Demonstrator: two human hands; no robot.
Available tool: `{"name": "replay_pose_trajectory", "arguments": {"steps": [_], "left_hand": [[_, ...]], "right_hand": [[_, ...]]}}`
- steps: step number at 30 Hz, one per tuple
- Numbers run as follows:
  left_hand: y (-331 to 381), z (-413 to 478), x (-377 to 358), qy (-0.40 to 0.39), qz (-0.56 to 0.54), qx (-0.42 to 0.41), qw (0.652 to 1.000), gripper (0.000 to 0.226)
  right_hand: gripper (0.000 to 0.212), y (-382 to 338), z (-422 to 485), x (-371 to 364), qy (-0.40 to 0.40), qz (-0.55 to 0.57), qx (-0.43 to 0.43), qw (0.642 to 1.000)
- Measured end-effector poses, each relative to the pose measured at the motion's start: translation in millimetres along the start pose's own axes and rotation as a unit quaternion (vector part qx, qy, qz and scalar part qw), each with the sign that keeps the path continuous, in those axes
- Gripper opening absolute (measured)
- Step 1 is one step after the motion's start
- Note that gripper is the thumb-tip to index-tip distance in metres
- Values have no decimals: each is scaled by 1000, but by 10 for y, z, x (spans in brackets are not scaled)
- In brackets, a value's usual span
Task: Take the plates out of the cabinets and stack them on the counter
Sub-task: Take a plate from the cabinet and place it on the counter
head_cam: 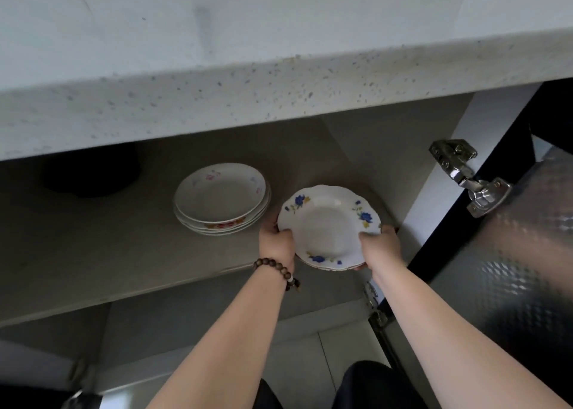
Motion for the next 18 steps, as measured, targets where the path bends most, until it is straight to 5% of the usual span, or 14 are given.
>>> {"name": "replay_pose_trajectory", "arguments": {"steps": [7, 13, 18], "left_hand": [[380, -650, 327, 51, 15, 75, 996, 48], [804, -1360, 496, 39, -19, 163, 986, 54], [1249, -1918, 627, 62, -45, 197, 977, 56]], "right_hand": [[15, 47, -812, 254, 1, -21, -12, 1000], [30, -235, -1507, 564, -28, -92, -49, 994], [17, -379, -2100, 817, -42, -166, -75, 982]]}}
Point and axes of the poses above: each hand's wrist, its own z-axis towards the middle knuckle, its own x-axis out of the back of the hand, y = z × x, the point moved 9 cm from there along z, towards the middle knuckle, and after that the axes turned 7 degrees about -x, right-handed, at the moved point
